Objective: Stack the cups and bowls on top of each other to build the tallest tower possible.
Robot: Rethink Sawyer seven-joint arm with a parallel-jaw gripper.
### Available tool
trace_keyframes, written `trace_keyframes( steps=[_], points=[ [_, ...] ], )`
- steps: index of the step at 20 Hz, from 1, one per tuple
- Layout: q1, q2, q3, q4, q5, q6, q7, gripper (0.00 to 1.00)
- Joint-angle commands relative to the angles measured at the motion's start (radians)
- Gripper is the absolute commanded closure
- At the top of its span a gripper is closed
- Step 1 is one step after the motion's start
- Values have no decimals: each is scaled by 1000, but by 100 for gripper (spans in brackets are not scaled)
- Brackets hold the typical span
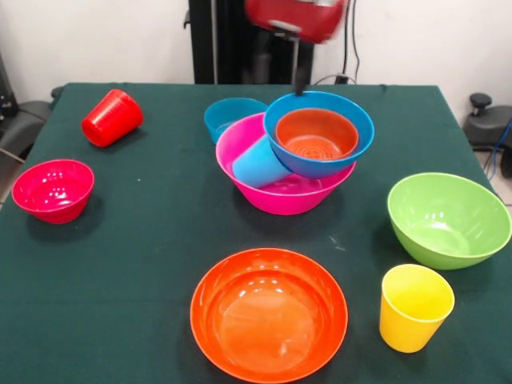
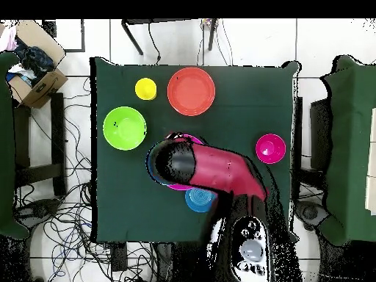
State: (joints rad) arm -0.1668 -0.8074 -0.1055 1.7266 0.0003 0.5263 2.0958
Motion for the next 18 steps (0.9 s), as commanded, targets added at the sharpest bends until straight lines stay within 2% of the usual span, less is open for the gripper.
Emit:
trace_keyframes(
  steps=[1, 6, 9, 11, 15, 18],
  points=[
    [-245, 70, 255, -102, -183, 143, -490, 0],
    [-360, 164, 365, -231, -279, 170, -599, 0],
    [-391, 167, 409, -283, -311, 230, -665, 0],
    [-391, 174, 408, -367, -349, 320, -723, 0],
    [-435, 244, 513, -501, -362, 453, -919, 0],
    [-454, 294, 580, -533, -362, 475, -1015, 0]
  ],
)
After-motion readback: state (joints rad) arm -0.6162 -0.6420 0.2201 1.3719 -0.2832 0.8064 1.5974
